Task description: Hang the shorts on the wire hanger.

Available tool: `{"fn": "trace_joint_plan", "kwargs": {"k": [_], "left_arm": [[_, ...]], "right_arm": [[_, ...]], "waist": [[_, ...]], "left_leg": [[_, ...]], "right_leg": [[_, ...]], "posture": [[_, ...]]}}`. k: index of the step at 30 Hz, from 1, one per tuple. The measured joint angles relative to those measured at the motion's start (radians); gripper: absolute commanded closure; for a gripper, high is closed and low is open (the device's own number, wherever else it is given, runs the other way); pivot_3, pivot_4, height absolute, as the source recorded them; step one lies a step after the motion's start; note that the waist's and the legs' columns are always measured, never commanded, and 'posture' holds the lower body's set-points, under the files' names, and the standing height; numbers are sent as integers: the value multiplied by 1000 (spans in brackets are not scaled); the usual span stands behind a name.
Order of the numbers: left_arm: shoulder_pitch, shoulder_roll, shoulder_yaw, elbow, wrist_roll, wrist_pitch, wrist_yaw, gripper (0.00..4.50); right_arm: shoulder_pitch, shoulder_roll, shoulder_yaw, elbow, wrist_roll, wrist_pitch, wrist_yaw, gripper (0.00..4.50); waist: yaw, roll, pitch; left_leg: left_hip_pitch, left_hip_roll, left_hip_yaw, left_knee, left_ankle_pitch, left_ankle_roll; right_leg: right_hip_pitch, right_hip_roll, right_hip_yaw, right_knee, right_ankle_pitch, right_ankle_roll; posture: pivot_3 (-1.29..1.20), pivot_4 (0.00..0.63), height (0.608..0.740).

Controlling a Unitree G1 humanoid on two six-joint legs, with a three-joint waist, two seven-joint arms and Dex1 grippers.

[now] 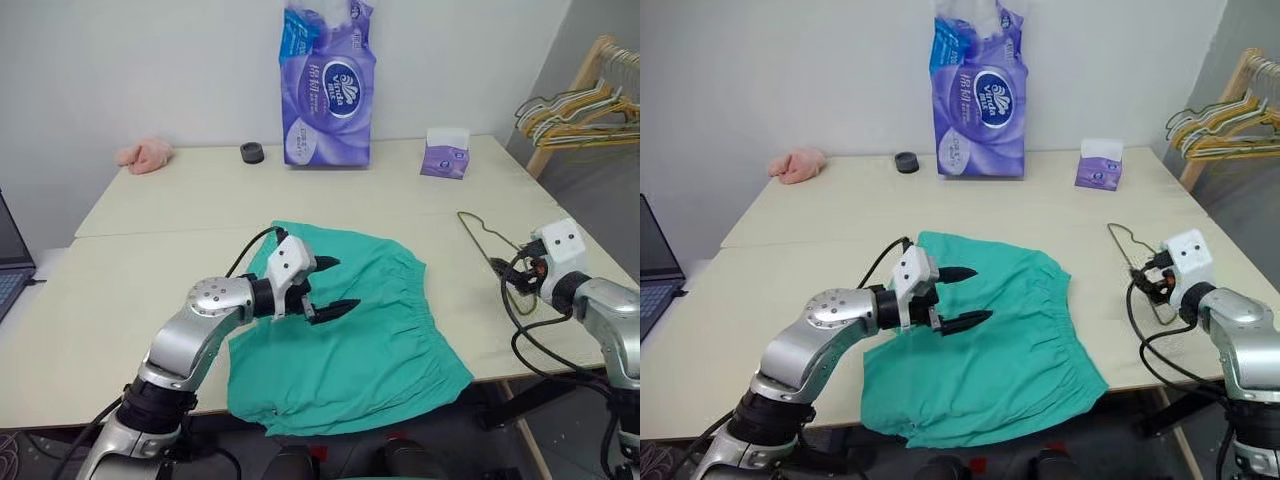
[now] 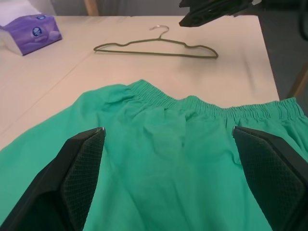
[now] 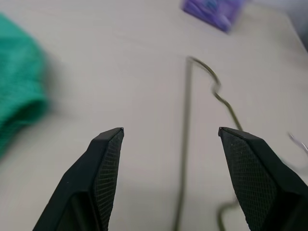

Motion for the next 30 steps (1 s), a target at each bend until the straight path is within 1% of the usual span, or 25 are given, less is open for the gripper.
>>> {"fn": "trace_joint_plan", "kwargs": {"k": [3,10,15,18,21,22,23,26,30], "left_arm": [[-30,-9,-28,24,25,-21,-9,28],[-68,-12,-65,41,31,-50,-101,28],[-87,-6,-65,46,33,-69,-137,28],[-110,-8,-66,71,40,-79,-147,0],[-122,-14,-66,75,47,-89,-154,0],[-122,-16,-66,76,49,-89,-155,0],[-122,-17,-66,78,50,-90,-155,0],[-122,-21,-66,86,53,-92,-154,0],[-122,-24,-66,93,54,-104,-152,0]], "right_arm": [[-23,3,-2,110,-26,7,-42,1148],[-125,8,5,401,-40,-6,-40,1148],[-163,11,13,463,-30,17,-2,1148],[-177,-2,35,493,-29,31,50,1730],[-192,-6,64,515,-30,42,88,2770],[-193,-6,68,522,-31,43,95,3056],[-194,-6,74,529,-31,43,102,3475],[-203,-6,83,556,-33,42,103,4478],[-212,-2,82,579,-38,40,90,4478]], "waist": [[-6,1,-1],[-26,2,-1],[-34,2,-2],[-33,-1,-5],[-33,-6,-11],[-33,-7,-12],[-33,-9,-14],[-32,-15,-19],[-28,-21,-26]], "left_leg": [[0,0,1,0,0,0],[0,2,8,-1,0,1],[1,3,11,0,-1,1],[1,4,11,0,-1,2],[2,5,11,0,-1,2],[2,5,11,0,-1,2],[2,5,11,0,-1,2],[3,5,11,0,-1,2],[5,5,11,0,-1,2]], "right_leg": [[0,1,2,0,0,0],[0,4,9,0,1,1],[0,6,13,0,1,3],[0,11,13,-1,0,5],[0,11,14,-1,-1,6],[0,11,14,-1,-1,6],[0,11,14,-1,-1,6],[1,11,14,-1,-1,6],[2,9,14,-2,0,7]], "posture": [[-46,30,740],[-34,25,740],[-35,22,740],[-37,22,740],[-36,22,740],[-36,21,740],[-35,21,740],[-35,20,740],[-36,20,740]]}}
